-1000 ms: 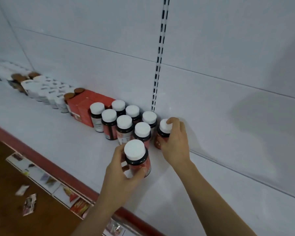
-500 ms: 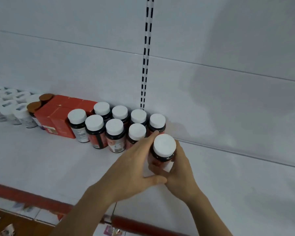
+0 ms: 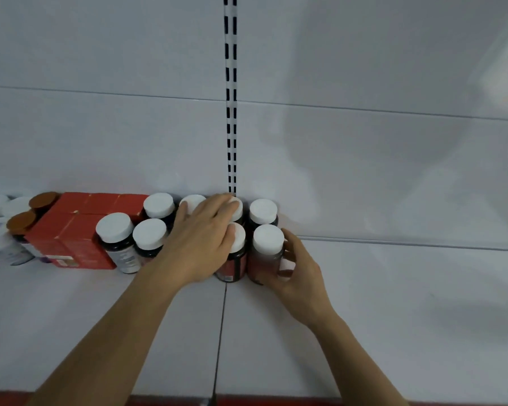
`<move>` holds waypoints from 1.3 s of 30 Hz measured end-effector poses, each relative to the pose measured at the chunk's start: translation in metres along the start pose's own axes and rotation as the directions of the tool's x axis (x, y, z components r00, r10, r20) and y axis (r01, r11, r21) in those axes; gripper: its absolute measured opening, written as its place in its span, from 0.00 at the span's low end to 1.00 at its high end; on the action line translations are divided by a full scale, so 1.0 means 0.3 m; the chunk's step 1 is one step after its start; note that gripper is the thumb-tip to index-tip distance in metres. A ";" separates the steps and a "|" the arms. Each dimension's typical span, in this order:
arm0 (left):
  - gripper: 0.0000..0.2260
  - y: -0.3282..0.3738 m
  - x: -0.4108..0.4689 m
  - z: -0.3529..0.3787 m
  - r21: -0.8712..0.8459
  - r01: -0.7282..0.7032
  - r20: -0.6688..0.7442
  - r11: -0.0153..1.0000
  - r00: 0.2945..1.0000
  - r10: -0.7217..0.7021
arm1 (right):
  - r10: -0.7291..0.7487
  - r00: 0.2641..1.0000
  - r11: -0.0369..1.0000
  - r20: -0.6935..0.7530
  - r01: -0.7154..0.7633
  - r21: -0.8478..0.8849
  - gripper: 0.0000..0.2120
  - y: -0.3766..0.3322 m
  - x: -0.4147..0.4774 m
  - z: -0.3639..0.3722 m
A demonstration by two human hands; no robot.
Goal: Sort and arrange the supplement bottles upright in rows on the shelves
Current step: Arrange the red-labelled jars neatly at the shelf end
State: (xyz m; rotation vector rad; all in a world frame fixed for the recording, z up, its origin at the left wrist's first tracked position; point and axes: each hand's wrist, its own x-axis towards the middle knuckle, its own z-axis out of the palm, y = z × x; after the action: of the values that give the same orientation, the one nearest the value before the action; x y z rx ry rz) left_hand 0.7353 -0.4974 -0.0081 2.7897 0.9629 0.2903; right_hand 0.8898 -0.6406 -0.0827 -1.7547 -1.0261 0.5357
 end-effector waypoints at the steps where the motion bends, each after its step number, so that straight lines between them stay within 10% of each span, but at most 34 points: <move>1: 0.23 0.001 -0.001 0.006 0.000 0.003 -0.013 1.000 1.000 -0.003 | 0.009 1.000 1.000 0.003 -0.009 -0.009 0.42 0.002 0.004 -0.002; 8: 0.25 0.010 0.001 -0.023 -0.022 0.026 0.044 0.999 0.999 -0.025 | 0.095 0.984 0.994 0.148 -0.086 -0.066 0.55 0.026 0.027 -0.062; 15: 0.22 0.124 0.102 -0.084 0.053 0.127 0.086 0.991 0.988 -0.131 | 0.256 0.936 0.779 0.241 -0.052 -0.625 0.39 0.108 0.047 -0.488; 22: 0.21 0.521 0.221 -0.007 -0.015 -0.125 0.043 0.992 0.991 0.125 | 0.102 0.989 0.537 -0.111 -0.148 -0.830 0.24 0.126 -0.038 -1.030; 28: 0.24 0.910 0.278 0.300 -0.064 -0.371 0.262 0.927 0.890 0.374 | 0.167 0.890 0.389 -0.424 -0.455 -0.801 0.26 0.205 -0.148 -1.315; 32: 0.27 0.965 0.266 0.524 -0.025 -0.327 0.368 0.945 0.876 0.313 | 0.370 0.813 0.546 -0.449 -0.581 -0.603 0.29 0.318 -0.229 -1.378; 39: 0.34 0.899 0.272 0.562 -0.101 -0.390 0.330 0.915 0.855 0.401 | 0.128 0.866 0.869 -0.483 -0.332 -0.366 0.36 0.314 -0.214 -1.255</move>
State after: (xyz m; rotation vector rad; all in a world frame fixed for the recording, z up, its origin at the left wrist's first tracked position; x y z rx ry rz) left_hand 0.9975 -0.6728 -0.0990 2.8510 0.2963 -0.1353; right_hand 1.1710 -0.9083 -0.0206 -2.2909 -0.6294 0.0211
